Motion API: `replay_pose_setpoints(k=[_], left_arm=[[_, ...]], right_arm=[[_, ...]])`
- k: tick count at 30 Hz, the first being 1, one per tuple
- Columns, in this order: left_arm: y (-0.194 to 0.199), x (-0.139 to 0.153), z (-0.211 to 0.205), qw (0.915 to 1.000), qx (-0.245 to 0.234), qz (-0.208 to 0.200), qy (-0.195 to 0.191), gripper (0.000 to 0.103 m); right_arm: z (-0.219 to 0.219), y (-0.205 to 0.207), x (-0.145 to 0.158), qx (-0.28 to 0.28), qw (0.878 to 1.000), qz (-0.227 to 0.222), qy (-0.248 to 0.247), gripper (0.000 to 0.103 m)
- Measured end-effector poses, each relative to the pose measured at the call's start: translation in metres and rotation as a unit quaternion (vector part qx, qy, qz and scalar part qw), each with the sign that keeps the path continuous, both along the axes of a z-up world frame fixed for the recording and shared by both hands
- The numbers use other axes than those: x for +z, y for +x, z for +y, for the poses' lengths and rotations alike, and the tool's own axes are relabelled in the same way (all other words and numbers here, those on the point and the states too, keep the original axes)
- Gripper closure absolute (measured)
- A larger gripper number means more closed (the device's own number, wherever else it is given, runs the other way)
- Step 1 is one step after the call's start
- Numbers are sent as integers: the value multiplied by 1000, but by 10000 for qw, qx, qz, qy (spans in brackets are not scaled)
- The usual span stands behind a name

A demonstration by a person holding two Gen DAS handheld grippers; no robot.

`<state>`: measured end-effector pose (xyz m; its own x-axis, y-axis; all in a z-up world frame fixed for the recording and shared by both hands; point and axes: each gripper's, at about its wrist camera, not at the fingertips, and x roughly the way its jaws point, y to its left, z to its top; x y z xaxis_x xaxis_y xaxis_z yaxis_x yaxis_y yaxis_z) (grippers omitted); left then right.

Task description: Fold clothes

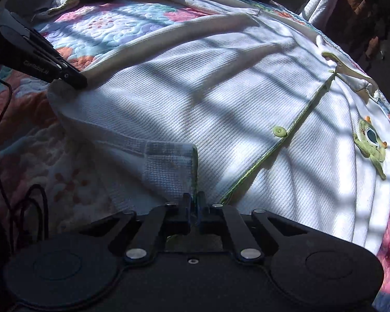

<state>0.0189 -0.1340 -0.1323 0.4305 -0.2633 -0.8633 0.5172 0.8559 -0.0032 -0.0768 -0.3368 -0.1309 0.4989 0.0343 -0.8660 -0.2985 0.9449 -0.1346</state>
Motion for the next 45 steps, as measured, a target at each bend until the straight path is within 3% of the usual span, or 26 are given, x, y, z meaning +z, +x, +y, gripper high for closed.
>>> replay_pose_setpoints(k=[5, 8, 11, 14, 16, 18, 22, 25, 29, 33, 39, 45], left_arm=[[-4, 6, -2, 9998, -158, -34, 99, 99], [-2, 20, 2, 9994, -292, 51, -169, 97], [0, 42, 10, 9977, -365, 32, -563, 97], [7, 65, 21, 9973, -242, -234, -653, 95], [17, 82, 31, 9965, -44, -470, -694, 88], [28, 94, 40, 9951, 166, -670, -705, 72], [63, 111, 63, 9889, 785, -1106, -601, 57], [92, 116, 83, 9795, 1243, -1514, -476, 50], [144, 97, 104, 9684, 1783, -1661, -535, 47], [196, 70, 116, 9583, 2250, -1666, -576, 47], [263, 25, 101, 9493, 2514, -1877, 178, 43], [304, 5, 72, 9527, 2026, -1994, 1078, 30]], right_arm=[[5, -24, 14, 155, 9996, 209, 76, 98], [3, -33, 30, 74, 9961, 338, 812, 97], [-1, -41, 64, 25, 9905, 10, 1376, 94], [-5, -33, 107, -56, 9840, -453, 1720, 82], [-6, -24, 133, -32, 9779, -768, 1945, 67], [3, -2, 152, 63, 9759, -986, 1944, 51], [34, 51, 169, 293, 9806, -1111, 1589, 49], [54, 97, 173, 416, 9800, -1018, 1658, 48], [78, 167, 161, 398, 9697, -882, 2242, 48], [106, 229, 130, 395, 9628, -1029, 2465, 48], [119, 302, 77, 405, 9695, -1014, 2192, 48], [106, 358, 42, 18, 9747, -709, 2119, 45]])
